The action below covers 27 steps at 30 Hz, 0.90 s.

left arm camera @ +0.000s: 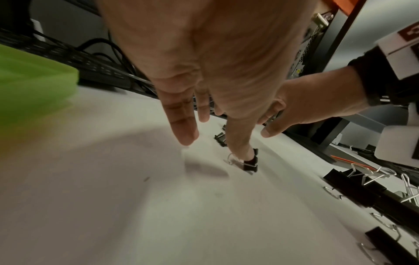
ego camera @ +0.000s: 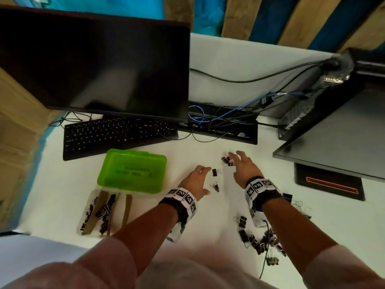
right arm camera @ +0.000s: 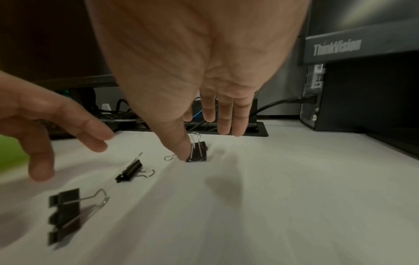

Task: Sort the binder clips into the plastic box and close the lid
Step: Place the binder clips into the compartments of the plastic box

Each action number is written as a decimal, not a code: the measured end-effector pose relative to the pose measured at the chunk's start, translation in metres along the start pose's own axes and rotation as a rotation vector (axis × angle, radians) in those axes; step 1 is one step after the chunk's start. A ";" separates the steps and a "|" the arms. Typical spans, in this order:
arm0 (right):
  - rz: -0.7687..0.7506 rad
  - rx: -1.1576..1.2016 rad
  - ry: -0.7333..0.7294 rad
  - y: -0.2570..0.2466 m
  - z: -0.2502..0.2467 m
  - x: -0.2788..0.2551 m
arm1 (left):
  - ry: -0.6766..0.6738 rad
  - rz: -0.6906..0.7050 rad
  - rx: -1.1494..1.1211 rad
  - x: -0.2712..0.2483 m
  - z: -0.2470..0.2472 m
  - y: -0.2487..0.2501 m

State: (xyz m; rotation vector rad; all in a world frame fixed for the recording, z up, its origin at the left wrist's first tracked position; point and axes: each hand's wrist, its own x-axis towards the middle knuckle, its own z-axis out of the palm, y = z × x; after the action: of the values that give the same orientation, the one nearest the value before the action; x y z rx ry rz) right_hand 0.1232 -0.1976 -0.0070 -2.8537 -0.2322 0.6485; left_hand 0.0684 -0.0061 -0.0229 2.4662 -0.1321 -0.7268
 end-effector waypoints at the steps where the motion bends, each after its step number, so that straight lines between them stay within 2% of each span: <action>1: -0.011 -0.004 -0.006 0.002 0.001 0.004 | 0.002 0.010 0.002 0.005 0.001 0.003; 10: -0.169 -0.035 -0.133 0.006 0.013 0.028 | 0.030 0.111 0.015 0.027 0.013 0.019; 13: -0.201 0.031 -0.099 0.007 0.018 0.028 | 0.048 0.117 0.003 0.030 0.013 0.016; 20: -0.145 0.189 -0.152 -0.008 0.023 0.016 | 0.076 0.084 -0.013 0.031 0.008 0.009; 27: -0.090 0.362 -0.054 -0.012 0.030 -0.006 | 0.035 -0.009 -0.051 0.015 0.004 -0.011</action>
State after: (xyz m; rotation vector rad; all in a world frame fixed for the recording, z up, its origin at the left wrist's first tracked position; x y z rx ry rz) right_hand 0.1034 -0.1821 -0.0285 -2.4685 -0.2235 0.6726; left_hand 0.0780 -0.0030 -0.0387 2.4313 -0.0889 -0.6824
